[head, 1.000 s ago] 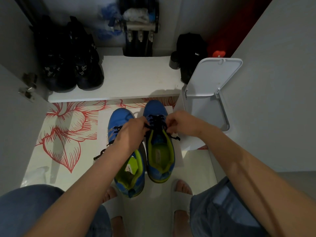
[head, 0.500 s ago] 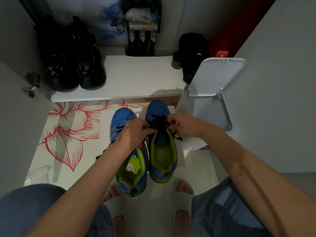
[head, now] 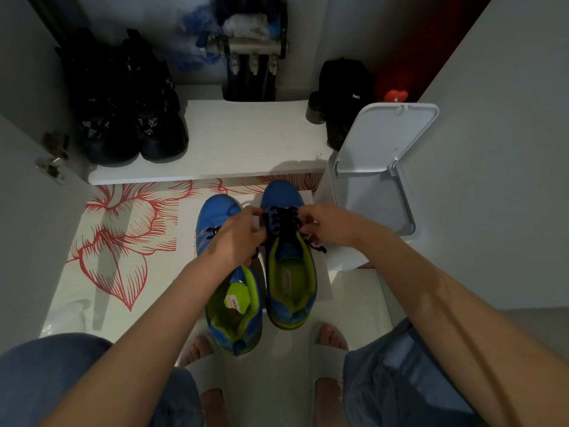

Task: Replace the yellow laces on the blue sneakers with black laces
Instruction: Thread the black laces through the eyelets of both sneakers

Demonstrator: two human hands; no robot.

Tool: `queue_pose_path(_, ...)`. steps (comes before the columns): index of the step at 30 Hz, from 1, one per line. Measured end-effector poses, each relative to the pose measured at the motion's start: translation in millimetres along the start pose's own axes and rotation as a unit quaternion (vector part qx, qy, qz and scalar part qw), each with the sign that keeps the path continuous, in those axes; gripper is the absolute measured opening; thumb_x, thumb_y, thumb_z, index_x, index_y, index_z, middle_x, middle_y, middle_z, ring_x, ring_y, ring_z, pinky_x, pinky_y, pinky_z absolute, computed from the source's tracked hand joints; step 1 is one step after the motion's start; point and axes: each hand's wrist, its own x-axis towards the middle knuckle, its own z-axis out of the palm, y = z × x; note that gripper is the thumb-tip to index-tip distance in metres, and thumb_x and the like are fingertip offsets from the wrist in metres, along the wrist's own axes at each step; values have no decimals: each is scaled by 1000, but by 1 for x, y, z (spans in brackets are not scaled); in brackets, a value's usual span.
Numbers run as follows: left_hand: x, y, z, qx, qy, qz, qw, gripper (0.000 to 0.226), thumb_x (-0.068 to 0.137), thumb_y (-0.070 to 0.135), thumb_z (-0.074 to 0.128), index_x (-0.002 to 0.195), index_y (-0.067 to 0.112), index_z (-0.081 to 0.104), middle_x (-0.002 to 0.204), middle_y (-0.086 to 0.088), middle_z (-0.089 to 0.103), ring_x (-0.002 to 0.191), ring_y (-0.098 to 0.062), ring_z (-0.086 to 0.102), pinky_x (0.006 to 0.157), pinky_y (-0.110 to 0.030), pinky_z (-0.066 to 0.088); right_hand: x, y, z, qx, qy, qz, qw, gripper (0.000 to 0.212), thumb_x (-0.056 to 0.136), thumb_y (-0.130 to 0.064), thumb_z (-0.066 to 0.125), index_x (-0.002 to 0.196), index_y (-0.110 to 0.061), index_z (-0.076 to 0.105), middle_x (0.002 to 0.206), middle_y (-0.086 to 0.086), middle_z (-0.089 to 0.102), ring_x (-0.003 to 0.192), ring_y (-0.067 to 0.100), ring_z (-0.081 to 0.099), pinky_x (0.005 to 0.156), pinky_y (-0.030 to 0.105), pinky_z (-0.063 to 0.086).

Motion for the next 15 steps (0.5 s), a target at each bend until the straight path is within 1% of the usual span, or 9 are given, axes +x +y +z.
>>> queue_pose_path(2, 1, -2, 0, 58, 11, 18, 998, 20, 96, 16, 51, 110, 6, 60, 68, -4, 59, 25, -2, 46, 32, -11, 36, 0, 0, 0, 1, 4, -1, 1000, 18, 96, -8, 47, 103, 7, 54, 93, 19, 56, 80, 23, 51, 80, 42, 47)
queue_pose_path(4, 3, -2, 1, 93, 8, 25, 995, 20, 95, 12, 52, 111, 6, 64, 76, -5, 60, 27, -3, 48, 31, -11, 35, 1, 1, 1, 1, 4, -2, 1000, 16, 96, -9, 48, 101, 5, 54, 95, 20, 56, 81, 24, 52, 84, 45, 47)
queue_pose_path(5, 1, 0, 0, 87, 1, 9, 996, 22, 94, 9, 53, 113, 6, 63, 80, -6, 62, 35, -4, 54, 34, -12, 39, 1, 1, 1, 2, 4, -2, 1000, 13, 96, -9, 48, 98, 3, 54, 95, 20, 56, 81, 25, 52, 84, 45, 47)
queue_pose_path(7, 0, 4, -1, 60, 26, -53, 996, 30, 90, 8, 59, 120, 6, 58, 97, -8, 66, 71, -14, 67, 54, -16, 49, 2, 1, 2, -1, 3, -2, 1000, 8, 95, -10, 49, 95, -2, 52, 98, 22, 58, 82, 27, 54, 83, 44, 48)
queue_pose_path(8, -1, 1, 1, 91, 41, -28, 995, 32, 90, 11, 60, 121, 5, 56, 101, -7, 65, 82, -17, 66, 61, -20, 49, 2, 1, 2, -1, 2, -1, 1000, 8, 95, -10, 49, 95, -2, 53, 101, 24, 59, 84, 31, 57, 83, 44, 48)
queue_pose_path(10, 0, -4, 0, 57, 49, 1, 997, 26, 94, 16, 53, 115, 2, 55, 89, -3, 61, 74, -17, 61, 59, -24, 47, 1, 2, 2, 13, 3, 1, 1000, 13, 94, -10, 52, 99, 2, 55, 103, 24, 60, 93, 37, 59, 84, 43, 48)
queue_pose_path(12, -5, 1, 0, 89, 41, -7, 995, 25, 95, 14, 50, 117, 2, 54, 99, -6, 61, 78, -17, 61, 64, -23, 50, -1, 5, 0, 36, -2, 12, 999, 19, 93, -9, 55, 104, 6, 56, 101, 22, 60, 98, 37, 59, 82, 36, 48)
queue_pose_path(13, -4, -2, -1, 85, 42, 2, 995, 25, 95, 13, 50, 118, 2, 53, 103, -9, 61, 75, -18, 62, 60, -18, 50, -4, 7, -1, 40, -16, 19, 999, 23, 91, -8, 57, 106, 10, 56, 101, 25, 60, 97, 36, 59, 77, 29, 47)
queue_pose_path(15, -1, -2, -2, 80, 28, 20, 996, 22, 95, 16, 52, 113, 3, 55, 96, -13, 63, 57, -17, 57, 38, -11, 42, -10, 10, -1, 48, -63, 25, 997, 28, 90, -4, 57, 108, 18, 55, 106, 35, 59, 86, 30, 56, 68, 20, 41)
